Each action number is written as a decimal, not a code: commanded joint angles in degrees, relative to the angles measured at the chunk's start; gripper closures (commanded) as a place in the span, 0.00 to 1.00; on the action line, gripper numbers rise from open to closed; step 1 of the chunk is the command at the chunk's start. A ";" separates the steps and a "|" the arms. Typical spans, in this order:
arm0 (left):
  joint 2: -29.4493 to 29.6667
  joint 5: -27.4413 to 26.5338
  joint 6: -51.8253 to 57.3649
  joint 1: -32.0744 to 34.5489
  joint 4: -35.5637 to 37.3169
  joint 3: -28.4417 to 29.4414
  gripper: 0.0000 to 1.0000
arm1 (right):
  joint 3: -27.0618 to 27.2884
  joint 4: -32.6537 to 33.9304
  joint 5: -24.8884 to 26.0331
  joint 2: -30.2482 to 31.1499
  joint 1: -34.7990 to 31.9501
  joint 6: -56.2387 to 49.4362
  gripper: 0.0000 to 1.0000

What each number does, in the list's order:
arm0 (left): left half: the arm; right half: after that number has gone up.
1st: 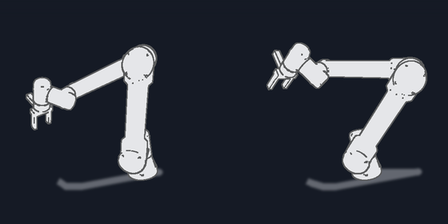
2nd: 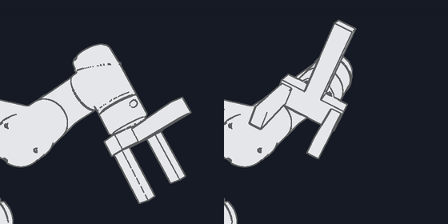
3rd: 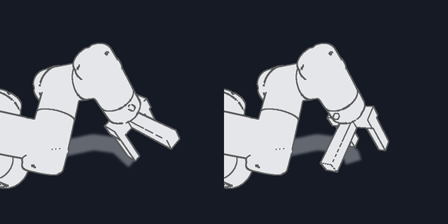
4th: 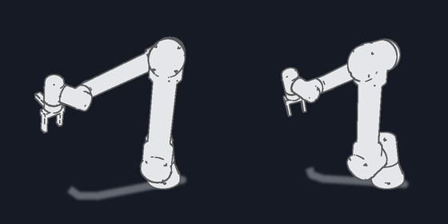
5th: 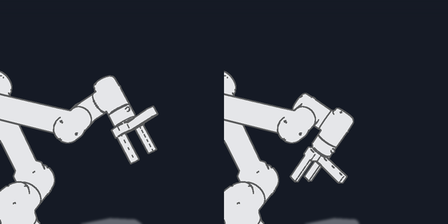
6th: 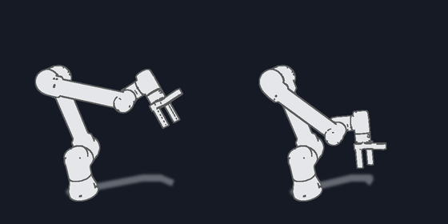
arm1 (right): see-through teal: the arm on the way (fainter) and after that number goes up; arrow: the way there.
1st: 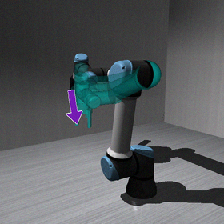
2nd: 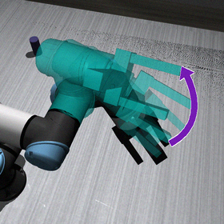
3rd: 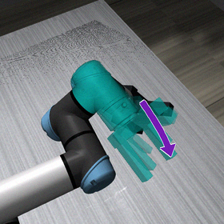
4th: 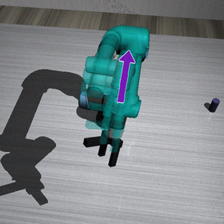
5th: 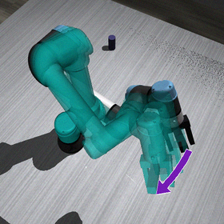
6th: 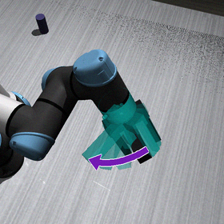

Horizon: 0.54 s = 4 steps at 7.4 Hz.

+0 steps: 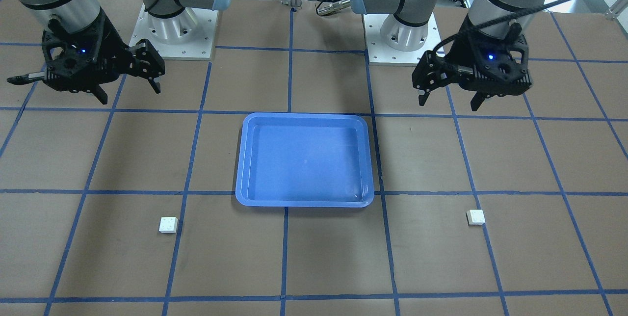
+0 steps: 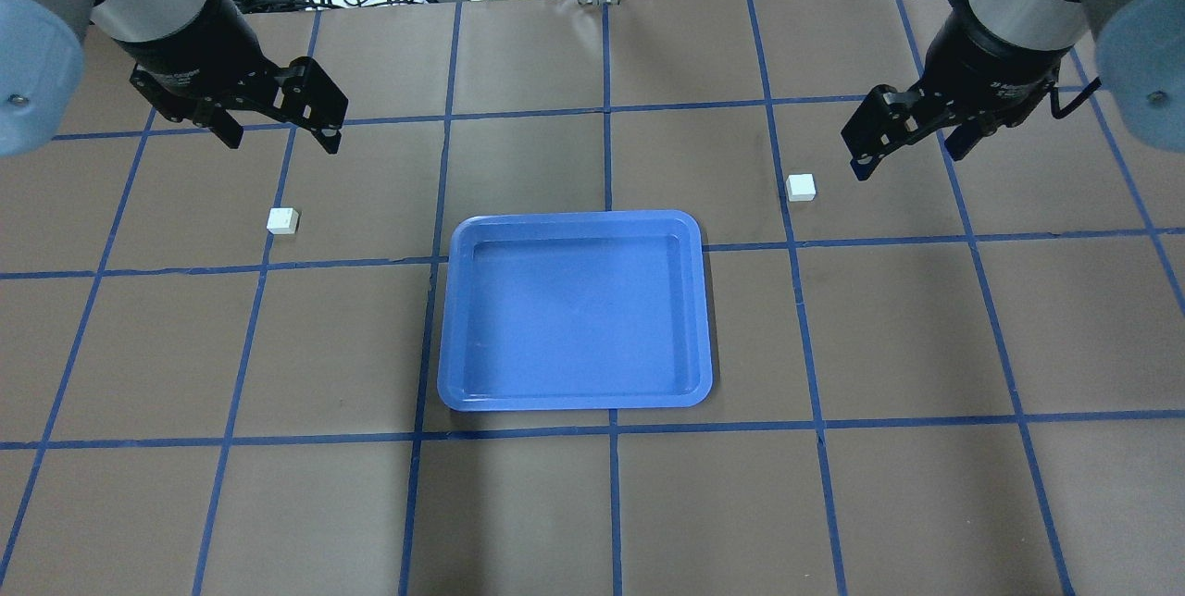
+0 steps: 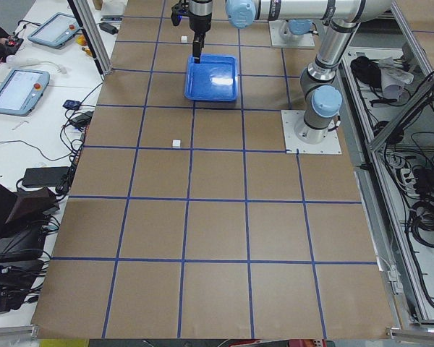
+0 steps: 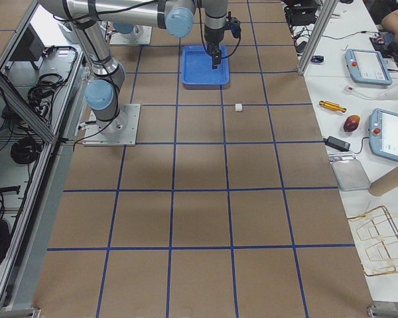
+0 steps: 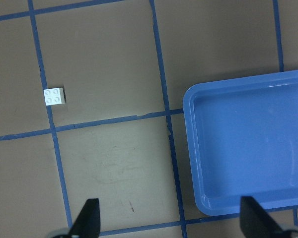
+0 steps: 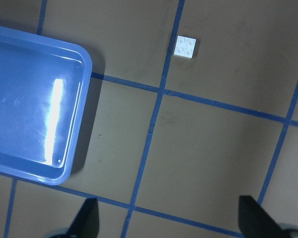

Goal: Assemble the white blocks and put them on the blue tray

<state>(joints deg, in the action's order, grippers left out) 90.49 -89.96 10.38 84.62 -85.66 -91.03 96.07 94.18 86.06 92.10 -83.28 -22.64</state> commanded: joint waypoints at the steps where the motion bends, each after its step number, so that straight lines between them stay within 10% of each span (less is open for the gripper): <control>1: 3.80 0.40 4.25 -8.20 0.49 -0.72 0.00 | -0.09 3.62 -0.19 -3.13 1.72 -12.47 0.00; 4: 14.41 -0.39 8.86 -12.89 10.48 -0.90 0.00 | 0.00 16.46 -0.37 -9.29 1.98 -26.33 0.00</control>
<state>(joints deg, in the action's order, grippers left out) 99.87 -89.94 18.02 73.90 -79.64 -91.86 96.05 107.40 85.78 85.28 -81.49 -41.31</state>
